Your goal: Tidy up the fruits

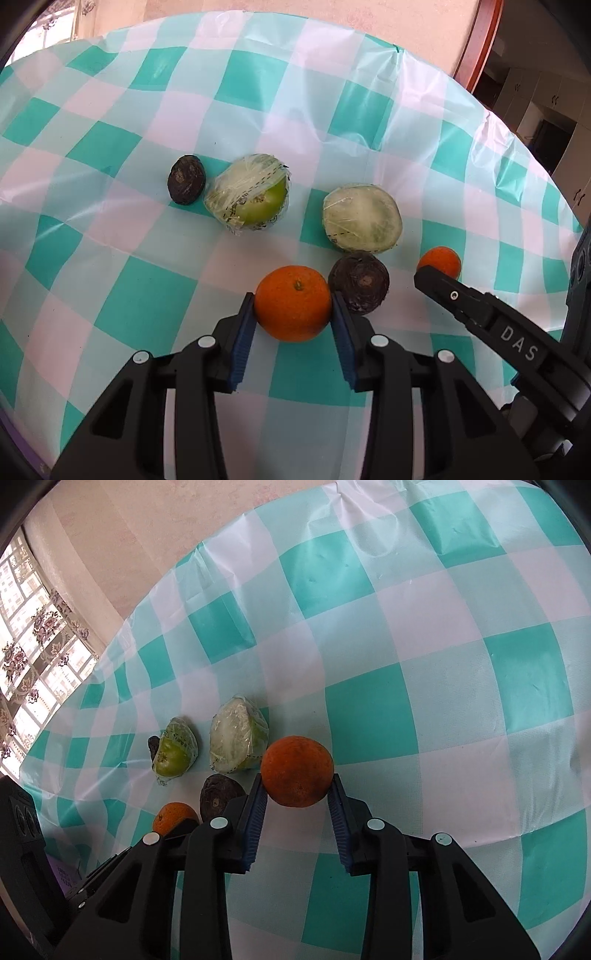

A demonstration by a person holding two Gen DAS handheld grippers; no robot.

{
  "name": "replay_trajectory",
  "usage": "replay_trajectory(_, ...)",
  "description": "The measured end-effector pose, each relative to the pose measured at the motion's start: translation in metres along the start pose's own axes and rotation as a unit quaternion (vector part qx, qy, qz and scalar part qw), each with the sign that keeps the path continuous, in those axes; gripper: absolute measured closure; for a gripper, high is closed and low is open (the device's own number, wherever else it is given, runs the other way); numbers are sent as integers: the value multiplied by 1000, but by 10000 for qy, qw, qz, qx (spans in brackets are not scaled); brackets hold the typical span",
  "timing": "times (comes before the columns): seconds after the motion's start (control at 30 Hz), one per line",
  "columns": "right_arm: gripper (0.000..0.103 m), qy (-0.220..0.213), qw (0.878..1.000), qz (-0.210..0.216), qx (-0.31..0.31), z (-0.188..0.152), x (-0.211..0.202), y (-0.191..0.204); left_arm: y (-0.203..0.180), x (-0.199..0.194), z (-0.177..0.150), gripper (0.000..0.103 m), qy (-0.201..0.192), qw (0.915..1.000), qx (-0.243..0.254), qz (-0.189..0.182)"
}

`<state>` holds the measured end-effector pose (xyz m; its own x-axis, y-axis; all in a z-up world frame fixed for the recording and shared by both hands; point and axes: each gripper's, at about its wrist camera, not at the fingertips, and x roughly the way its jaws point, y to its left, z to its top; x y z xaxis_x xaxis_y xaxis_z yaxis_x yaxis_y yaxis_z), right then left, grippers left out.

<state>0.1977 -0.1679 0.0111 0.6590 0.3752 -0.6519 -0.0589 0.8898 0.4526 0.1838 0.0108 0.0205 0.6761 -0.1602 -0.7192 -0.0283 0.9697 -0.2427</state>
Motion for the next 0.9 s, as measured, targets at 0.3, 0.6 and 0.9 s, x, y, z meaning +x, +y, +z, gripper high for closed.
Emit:
replay_trajectory(0.3, 69, -21, 10000, 48, 11, -1, 4, 3, 11, -29, -13, 63, -320, 9991, -264, -106)
replay_trajectory(0.6, 69, 103, 9998, 123, -153, -17, -5, 12, 12, -44, -40, 63, -281, 9989, -317, -200)
replay_trajectory(0.9, 69, 197, 9989, 408, -98, -52, -30, 21, 22, -80, -80, 63, -275, 9984, -328, -371)
